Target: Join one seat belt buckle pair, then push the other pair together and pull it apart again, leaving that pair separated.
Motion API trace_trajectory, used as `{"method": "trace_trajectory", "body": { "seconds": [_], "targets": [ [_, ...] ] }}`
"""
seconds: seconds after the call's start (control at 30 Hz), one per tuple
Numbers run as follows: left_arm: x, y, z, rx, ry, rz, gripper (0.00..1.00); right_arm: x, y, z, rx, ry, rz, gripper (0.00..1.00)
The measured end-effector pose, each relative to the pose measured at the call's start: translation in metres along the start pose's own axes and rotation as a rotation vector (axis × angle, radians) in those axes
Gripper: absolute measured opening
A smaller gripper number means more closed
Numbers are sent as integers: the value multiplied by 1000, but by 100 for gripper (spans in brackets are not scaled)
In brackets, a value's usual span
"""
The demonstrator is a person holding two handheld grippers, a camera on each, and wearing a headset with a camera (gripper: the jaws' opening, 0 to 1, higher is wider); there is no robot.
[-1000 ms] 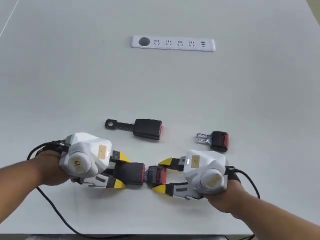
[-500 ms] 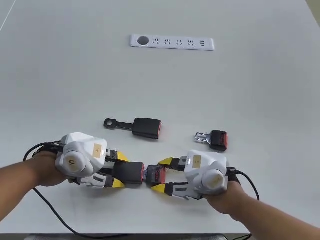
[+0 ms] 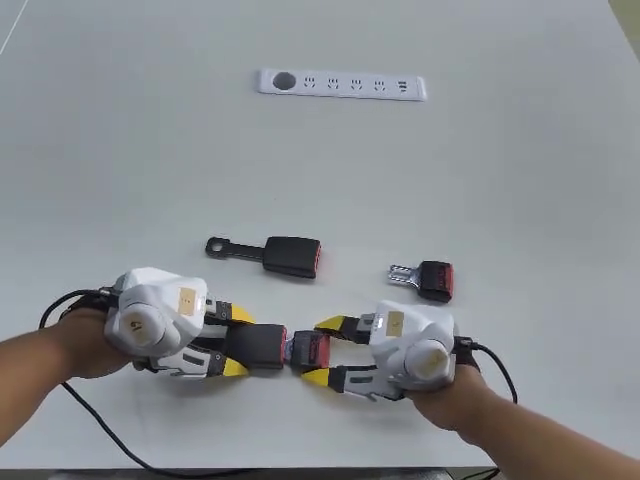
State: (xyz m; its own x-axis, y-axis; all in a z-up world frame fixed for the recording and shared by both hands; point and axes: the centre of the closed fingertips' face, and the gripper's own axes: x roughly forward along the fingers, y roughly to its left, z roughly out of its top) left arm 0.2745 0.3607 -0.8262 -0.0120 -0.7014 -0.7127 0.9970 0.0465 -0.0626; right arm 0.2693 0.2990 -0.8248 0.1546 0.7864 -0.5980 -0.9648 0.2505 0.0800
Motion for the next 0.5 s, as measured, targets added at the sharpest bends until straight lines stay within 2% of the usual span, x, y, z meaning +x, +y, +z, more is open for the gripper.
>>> {"method": "trace_trajectory", "body": {
  "seconds": [0.2, 0.37, 0.47, 0.5],
  "targets": [
    [0, -1, 1, 16, 1, 2, 34, 1, 2, 1, -33, 26, -5, 35],
    [2, -1, 3, 51, 51, -18, 35, 2, 2, 1, -53, 50, 2, 36],
    [2, -2, 2, 55, 94, -29, 35, 2, 1, 2, -70, 89, -27, 38],
    [2, -4, 2, 17, 107, -25, 37, 1, 2, 5, -66, 79, -30, 41]
  ]
}}
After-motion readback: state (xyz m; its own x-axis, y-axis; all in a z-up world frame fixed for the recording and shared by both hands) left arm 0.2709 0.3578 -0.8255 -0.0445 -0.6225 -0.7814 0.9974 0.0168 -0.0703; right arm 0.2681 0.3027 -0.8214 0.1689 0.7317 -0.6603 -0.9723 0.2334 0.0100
